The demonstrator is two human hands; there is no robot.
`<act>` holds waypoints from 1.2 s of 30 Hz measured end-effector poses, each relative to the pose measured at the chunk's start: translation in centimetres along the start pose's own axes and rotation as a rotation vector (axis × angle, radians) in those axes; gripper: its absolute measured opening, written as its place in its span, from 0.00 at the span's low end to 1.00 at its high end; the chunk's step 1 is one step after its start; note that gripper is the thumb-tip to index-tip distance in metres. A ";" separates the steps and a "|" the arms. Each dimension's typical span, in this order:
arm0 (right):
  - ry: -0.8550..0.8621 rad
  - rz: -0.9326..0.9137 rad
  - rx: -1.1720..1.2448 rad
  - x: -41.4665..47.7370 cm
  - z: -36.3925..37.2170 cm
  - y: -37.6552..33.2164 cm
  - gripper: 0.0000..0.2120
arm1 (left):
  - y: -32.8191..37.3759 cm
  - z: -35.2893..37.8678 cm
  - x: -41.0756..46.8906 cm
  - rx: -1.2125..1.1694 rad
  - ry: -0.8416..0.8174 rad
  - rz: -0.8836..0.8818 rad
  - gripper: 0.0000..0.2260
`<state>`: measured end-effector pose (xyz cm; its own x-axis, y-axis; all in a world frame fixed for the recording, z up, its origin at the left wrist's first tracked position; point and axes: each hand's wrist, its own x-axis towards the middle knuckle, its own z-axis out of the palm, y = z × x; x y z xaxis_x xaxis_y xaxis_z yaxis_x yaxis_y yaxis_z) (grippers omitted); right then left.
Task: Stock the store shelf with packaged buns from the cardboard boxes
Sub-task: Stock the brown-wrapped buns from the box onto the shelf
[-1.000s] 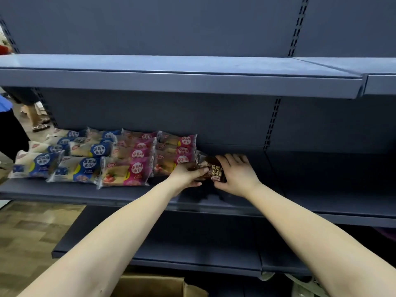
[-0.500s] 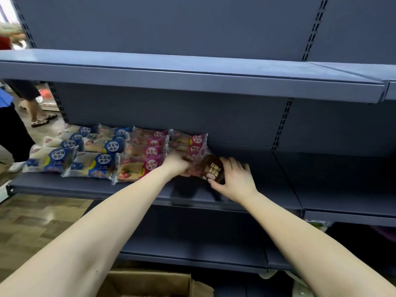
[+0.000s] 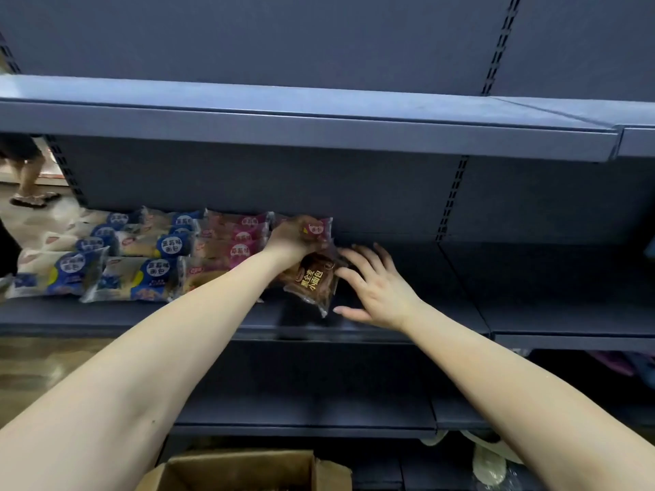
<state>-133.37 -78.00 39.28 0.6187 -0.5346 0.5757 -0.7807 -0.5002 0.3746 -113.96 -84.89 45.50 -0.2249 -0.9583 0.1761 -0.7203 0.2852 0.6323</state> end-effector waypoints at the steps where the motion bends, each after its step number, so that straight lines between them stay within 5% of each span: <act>1: -0.012 -0.017 -0.008 0.0 0.2 0.0 0.29 | 0.0 0.2 -0.1 0.021 -0.043 0.010 0.22; 6: -0.030 0.004 0.156 -0.2 0.9 -0.5 0.27 | -0.2 1.8 -0.7 -0.093 -0.196 0.000 0.24; 10: 0.031 0.023 0.266 -0.4 1.9 -1.2 0.21 | -1.2 1.9 -1.1 -0.360 -0.384 -0.246 0.12; 21: 0.192 0.340 -0.066 1.4 0.3 1.3 0.16 | -3.0 0.3 -3.2 -0.628 -0.605 -0.289 0.12; 28: 0.160 0.275 0.051 0.8 1.3 0.4 0.15 | -2.7 2.4 -2.6 -1.124 -0.118 -0.383 0.15; 36: -0.189 0.230 0.082 1.2 1.8 -0.9 0.43 | -2.7 3.7 -2.8 -0.808 -0.251 -0.235 0.12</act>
<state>-131.71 -79.39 38.37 0.4381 -0.7531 0.4907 -0.8971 -0.4006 0.1862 -113.83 -82.92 40.47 -0.3356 -0.9320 -0.1370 -0.1021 -0.1086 0.9888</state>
